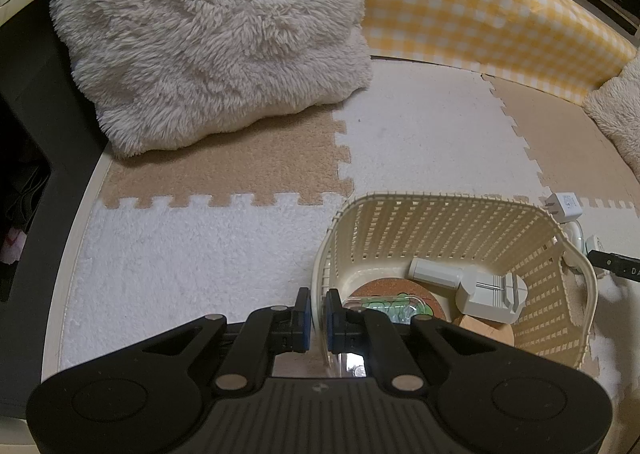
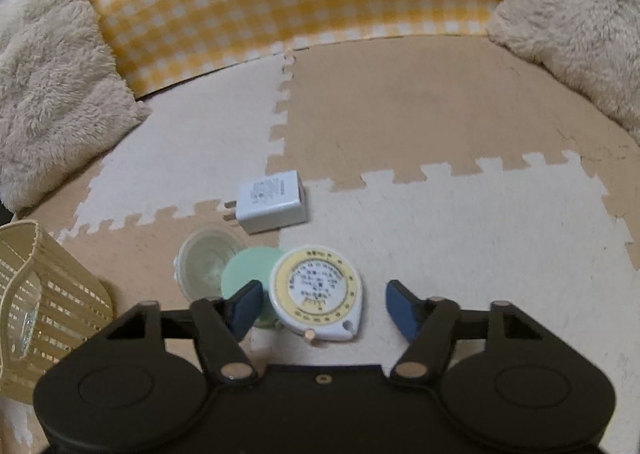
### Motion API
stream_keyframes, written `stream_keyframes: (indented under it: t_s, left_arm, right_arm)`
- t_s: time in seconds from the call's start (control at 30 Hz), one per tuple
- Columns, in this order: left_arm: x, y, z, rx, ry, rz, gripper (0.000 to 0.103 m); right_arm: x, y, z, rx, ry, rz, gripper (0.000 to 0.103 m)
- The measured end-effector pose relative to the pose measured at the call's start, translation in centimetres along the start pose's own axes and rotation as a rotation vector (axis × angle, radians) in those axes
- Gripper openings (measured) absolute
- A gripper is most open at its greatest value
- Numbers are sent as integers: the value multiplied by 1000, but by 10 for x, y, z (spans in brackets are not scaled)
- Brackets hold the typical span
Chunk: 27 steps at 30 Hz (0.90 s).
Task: Organize rigid objects
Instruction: 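Grasp the yellow-rimmed tape measure with the right tool and lift it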
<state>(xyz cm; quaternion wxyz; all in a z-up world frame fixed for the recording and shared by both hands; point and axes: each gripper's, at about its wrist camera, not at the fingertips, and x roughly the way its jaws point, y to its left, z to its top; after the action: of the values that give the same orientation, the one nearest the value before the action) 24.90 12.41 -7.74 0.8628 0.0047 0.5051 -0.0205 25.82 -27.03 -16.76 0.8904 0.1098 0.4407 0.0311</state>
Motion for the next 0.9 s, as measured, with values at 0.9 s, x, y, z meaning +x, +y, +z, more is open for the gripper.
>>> stream_keyframes:
  t_s: [0.9]
  left_arm:
    - [0, 0, 0, 0, 0, 1, 7]
  right_arm:
    - [-37, 23, 22, -6, -164, 54, 53]
